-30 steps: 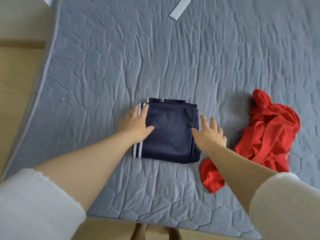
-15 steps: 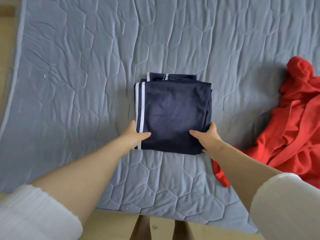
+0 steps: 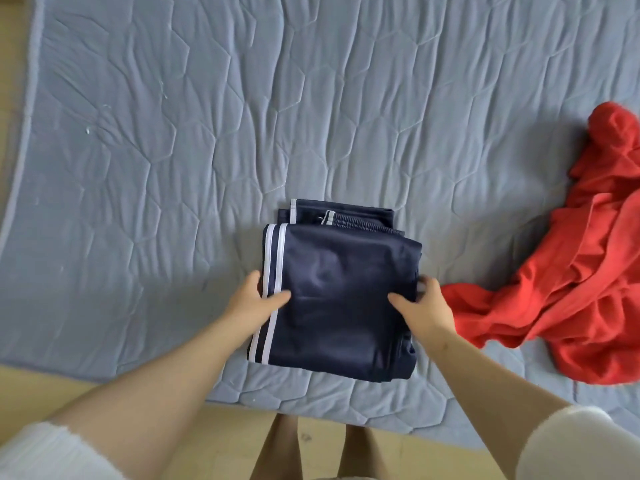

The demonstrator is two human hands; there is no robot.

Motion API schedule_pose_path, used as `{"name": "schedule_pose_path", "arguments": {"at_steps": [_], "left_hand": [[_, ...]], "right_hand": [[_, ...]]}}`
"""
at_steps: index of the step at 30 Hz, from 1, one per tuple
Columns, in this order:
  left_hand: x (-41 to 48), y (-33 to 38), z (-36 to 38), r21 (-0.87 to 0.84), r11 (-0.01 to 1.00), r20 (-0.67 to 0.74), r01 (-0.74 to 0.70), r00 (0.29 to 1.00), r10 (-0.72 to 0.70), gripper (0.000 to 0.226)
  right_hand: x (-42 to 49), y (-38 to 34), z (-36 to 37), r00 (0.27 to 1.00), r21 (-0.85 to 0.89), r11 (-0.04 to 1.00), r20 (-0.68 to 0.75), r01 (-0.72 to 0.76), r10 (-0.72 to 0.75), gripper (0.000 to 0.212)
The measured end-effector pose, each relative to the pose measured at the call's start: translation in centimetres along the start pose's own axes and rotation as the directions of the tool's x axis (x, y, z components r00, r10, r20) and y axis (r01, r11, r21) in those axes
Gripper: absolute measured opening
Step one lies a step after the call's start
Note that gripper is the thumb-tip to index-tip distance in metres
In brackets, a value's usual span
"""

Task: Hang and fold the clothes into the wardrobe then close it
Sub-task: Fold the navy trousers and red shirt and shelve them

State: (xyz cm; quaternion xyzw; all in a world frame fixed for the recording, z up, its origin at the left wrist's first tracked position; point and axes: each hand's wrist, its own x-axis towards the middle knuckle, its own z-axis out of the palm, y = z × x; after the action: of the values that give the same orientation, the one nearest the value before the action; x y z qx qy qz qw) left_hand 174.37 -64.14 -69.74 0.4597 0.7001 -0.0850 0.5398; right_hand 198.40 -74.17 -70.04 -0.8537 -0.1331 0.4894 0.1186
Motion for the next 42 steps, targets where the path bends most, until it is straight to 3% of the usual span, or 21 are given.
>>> {"name": "schedule_pose_path", "arguments": {"at_steps": [2, 4, 7, 10, 11, 12, 14, 15, 17, 19, 20, 23, 25, 27, 30, 34, 38, 42], "left_hand": [[0.8, 2.5, -0.4, -0.115, 0.993, -0.093, -0.038, 0.995, 0.027, 0.019], [1.3, 4.5, -1.0, -0.158, 0.984, -0.165, -0.079, 0.985, 0.053, 0.022], [1.0, 5.9, -2.1, -0.174, 0.959, -0.226, -0.224, 0.957, 0.183, 0.024], [1.1, 6.5, -2.6, -0.175, 0.927, -0.251, -0.333, 0.925, 0.285, 0.017], [1.5, 6.4, -2.5, -0.124, 0.935, -0.226, -0.332, 0.927, 0.299, 0.017], [2.0, 6.2, -2.2, -0.012, 0.953, -0.171, -0.303, 0.940, 0.297, 0.031], [2.6, 5.0, -1.5, 0.199, 0.967, -0.037, -0.161, 0.984, 0.172, 0.079], [2.7, 4.4, -1.2, 0.244, 0.967, -0.016, -0.075, 0.997, 0.081, 0.097], [2.5, 2.8, -0.3, 0.293, 0.956, -0.071, 0.025, 0.997, -0.004, 0.112], [2.2, 1.4, 0.6, 0.288, 0.957, -0.162, 0.047, 0.987, 0.000, 0.104], [2.1, 1.0, 0.9, 0.200, 0.978, -0.164, 0.050, 0.986, -0.017, 0.092], [2.4, 0.7, 1.3, -0.038, 0.993, 0.014, 0.113, 0.994, -0.112, 0.062], [3.0, 0.7, 0.9, -0.086, 0.990, 0.104, 0.115, 0.989, -0.106, 0.047], [3.6, 0.8, 0.5, -0.115, 0.990, 0.136, 0.085, 0.988, -0.069, 0.031], [3.3, 0.5, 0.6, -0.121, 0.990, 0.149, 0.074, 0.987, -0.056, 0.028], [1.2, 0.7, -0.3, -0.164, 0.977, 0.152, 0.133, 0.982, -0.109, 0.041], [-2.5, 2.2, -3.3, -0.245, 0.942, 0.256, 0.231, 0.952, -0.167, 0.027], [-8.0, 4.2, -7.7, -0.394, 0.880, 0.317, 0.266, 0.938, -0.141, 0.030]], "right_hand": [[0.3, -1.9, -0.7, 0.993, -0.031, 0.995, -0.059, 0.096, -0.097, 0.032], [0.2, -3.2, -1.3, 0.967, -0.074, 0.975, -0.129, 0.211, -0.219, 0.010], [-0.4, -4.2, -2.1, 0.916, 0.000, 0.943, -0.238, 0.333, -0.323, 0.019], [-0.1, -4.8, -2.7, 0.897, 0.071, 0.931, -0.301, 0.358, -0.323, 0.006], [0.5, -4.8, -2.7, 0.915, 0.121, 0.934, -0.276, 0.336, -0.293, 0.021], [1.0, -4.9, -2.7, 0.943, 0.180, 0.940, -0.220, 0.291, -0.250, 0.040], [1.8, -4.7, -2.2, 0.982, 0.214, 0.961, -0.108, 0.176, -0.156, 0.072], [1.9, -4.3, -1.6, 0.990, 0.193, 0.972, -0.067, 0.138, -0.127, 0.080], [1.8, -2.8, -0.2, 0.996, 0.157, 0.984, -0.022, 0.088, -0.086, 0.085], [1.2, -0.9, 1.4, 1.000, 0.164, 0.986, -0.027, 0.000, 0.005, 0.080], [0.9, -0.2, 2.0, 0.998, 0.201, 0.978, -0.031, -0.049, 0.056, 0.075], [0.9, 0.5, 3.0, 0.988, 0.399, 0.904, 0.044, -0.153, 0.147, 0.048], [1.4, 0.1, 3.1, 0.975, 0.503, 0.837, 0.152, -0.218, 0.163, 0.043], [1.7, -0.2, 2.9, 0.946, 0.499, 0.813, 0.261, -0.301, 0.190, 0.044], [1.5, -0.3, 2.8, 0.913, 0.466, 0.805, 0.345, -0.367, 0.217, 0.051], [-0.9, -0.8, 1.9, 0.866, 0.488, 0.753, 0.452, -0.441, 0.214, 0.041], [-4.6, -3.2, 0.1, 0.850, 0.503, 0.730, 0.485, -0.462, 0.204, 0.034], [-10.0, -7.5, -2.1, 0.874, 0.527, 0.744, 0.461, -0.410, 0.155, 0.039]]}}
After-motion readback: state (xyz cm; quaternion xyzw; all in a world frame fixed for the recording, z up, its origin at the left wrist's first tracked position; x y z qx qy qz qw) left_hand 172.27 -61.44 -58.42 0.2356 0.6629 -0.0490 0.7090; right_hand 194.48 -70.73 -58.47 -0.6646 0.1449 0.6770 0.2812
